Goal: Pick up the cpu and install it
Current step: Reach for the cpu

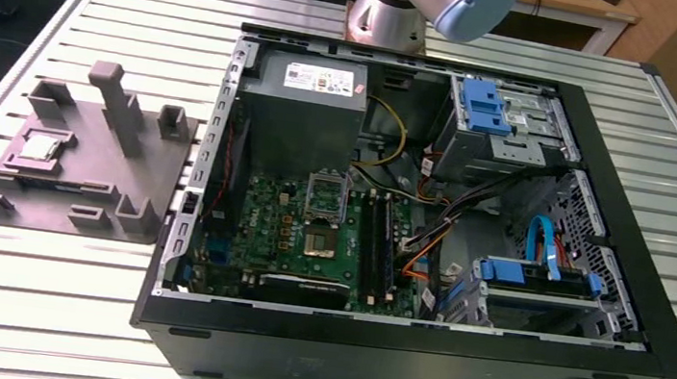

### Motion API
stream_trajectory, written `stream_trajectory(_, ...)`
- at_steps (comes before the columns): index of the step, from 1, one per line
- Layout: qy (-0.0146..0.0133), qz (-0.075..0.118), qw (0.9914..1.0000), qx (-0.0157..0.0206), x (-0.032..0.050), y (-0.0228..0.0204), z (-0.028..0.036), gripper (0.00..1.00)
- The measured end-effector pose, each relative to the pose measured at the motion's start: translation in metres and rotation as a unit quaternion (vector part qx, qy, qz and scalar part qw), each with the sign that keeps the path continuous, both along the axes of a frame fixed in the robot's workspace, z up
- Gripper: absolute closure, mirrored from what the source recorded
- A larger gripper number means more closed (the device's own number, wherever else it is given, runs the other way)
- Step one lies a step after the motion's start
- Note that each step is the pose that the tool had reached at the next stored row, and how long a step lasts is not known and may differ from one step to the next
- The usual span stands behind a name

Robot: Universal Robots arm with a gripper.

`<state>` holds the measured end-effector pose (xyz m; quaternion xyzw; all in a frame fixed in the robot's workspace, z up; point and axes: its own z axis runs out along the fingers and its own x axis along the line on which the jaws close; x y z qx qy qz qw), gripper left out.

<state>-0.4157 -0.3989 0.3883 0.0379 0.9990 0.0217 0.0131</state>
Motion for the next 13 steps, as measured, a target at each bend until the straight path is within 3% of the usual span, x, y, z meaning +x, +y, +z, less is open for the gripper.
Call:
stream_trajectory(6,0.0004,0.0,1.0,0.0001,-0.019,0.0,-0.0013,0.9)
stream_trajectory(13,0.001,0.0,1.0,0.0002,-0.0305,0.0,-0.0025,0.9)
